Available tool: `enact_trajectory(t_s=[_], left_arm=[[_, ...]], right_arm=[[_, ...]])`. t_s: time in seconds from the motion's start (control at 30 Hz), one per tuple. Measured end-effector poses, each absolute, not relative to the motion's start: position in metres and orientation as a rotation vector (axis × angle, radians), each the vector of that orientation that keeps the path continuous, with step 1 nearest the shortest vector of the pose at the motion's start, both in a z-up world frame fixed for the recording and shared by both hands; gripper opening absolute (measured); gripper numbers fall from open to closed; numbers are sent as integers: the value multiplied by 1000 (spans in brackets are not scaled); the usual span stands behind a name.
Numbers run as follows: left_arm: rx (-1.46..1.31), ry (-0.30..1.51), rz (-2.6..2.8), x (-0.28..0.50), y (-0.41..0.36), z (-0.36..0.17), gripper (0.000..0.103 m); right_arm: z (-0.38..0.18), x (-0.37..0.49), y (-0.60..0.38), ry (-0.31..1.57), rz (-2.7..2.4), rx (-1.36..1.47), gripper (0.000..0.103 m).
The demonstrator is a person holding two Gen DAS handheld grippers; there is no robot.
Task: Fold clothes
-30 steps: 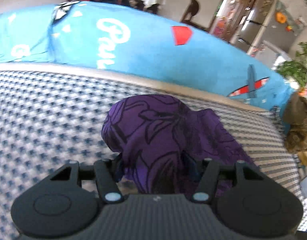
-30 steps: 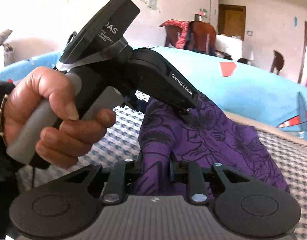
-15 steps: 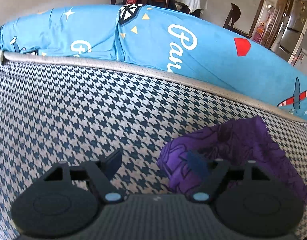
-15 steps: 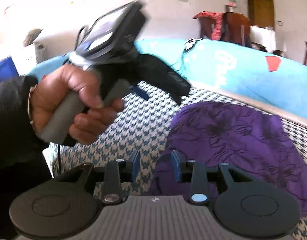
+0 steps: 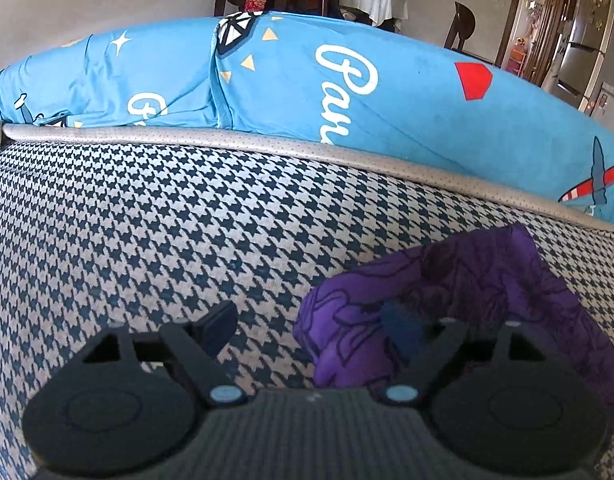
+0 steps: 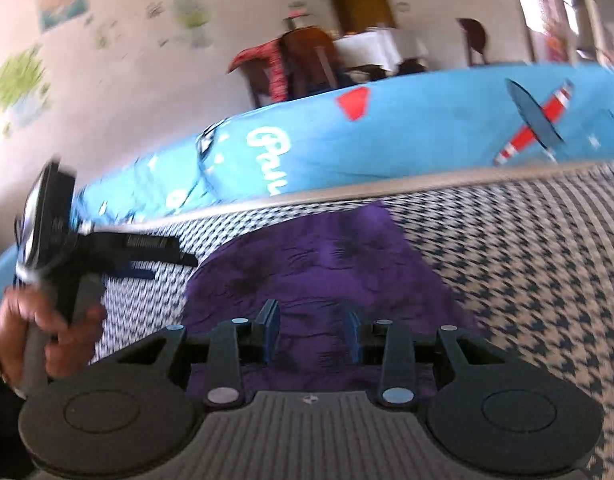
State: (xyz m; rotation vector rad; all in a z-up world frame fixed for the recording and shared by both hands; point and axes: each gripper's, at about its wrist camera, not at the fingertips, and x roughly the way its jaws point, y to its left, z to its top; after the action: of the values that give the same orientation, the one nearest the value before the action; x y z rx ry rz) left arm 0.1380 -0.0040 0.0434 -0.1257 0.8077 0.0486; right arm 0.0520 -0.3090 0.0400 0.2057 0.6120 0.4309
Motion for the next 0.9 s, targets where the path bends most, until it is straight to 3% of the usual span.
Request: enact_trajectory(t_s=[0.3, 0.63, 0.9], left_arm=[[-58, 779, 86, 142, -16, 35, 90], [-54, 804, 101, 149, -14, 22, 102], [-64, 830, 108, 158, -10, 6, 103]], right_arm=[[38, 41, -289, 582, 584, 131, 35], [6, 32, -255, 693, 603, -64, 35], [-10, 31, -252, 723, 596, -99, 35]])
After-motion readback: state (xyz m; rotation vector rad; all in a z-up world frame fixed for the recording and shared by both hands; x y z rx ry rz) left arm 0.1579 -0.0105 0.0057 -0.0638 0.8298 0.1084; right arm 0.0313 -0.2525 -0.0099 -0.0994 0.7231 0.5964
